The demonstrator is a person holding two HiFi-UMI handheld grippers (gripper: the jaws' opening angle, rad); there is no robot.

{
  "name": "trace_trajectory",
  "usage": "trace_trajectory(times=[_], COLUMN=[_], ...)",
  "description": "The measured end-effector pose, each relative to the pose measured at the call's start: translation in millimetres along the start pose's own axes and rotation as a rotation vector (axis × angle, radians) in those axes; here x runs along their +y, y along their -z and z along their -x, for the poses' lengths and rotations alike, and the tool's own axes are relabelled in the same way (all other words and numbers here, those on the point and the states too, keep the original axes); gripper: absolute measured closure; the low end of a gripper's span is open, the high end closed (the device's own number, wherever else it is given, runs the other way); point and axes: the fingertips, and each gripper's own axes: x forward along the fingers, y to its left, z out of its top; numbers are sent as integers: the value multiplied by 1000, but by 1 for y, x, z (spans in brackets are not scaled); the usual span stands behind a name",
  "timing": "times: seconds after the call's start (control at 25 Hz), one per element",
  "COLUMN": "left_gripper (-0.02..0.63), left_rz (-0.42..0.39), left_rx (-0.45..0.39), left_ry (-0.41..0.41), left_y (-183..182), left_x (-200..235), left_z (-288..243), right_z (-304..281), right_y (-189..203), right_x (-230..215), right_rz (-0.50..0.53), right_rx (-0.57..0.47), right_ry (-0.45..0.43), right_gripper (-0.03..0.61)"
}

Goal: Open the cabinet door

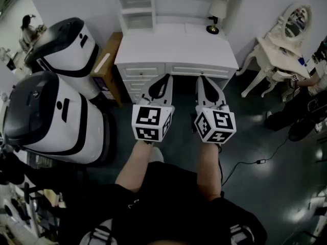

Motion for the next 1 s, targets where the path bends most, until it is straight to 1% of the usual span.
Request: trace_trajectory(times=[0.12, 0.28, 0.44, 0.68, 0.88, 1.0], left_gripper=[603, 603, 603, 603, 603, 603], left_rz=[4, 3, 1, 26, 48, 79], left_rx=[-6, -10, -16, -9, 7, 9], left_ry=[-20, -8, 17, 45, 69, 73], left_y=[-1, 1, 1, 12, 25, 39], left_x=[10, 15, 20, 39, 54, 68], left_z=[-1, -12, -36, -75, -107, -124], right_z=[-6, -18, -39, -72, -99, -119], right_y=[4, 9, 11, 22, 26, 46], right_x=[6, 6, -8, -22, -31, -33], right_rz=[-5, 1, 6, 3, -51, -69], right_rx=[18, 27, 29, 37, -26, 2], right_ry=[-40, -57, -44, -24, -41, -40], right_gripper=[558, 558, 558, 558, 558, 558])
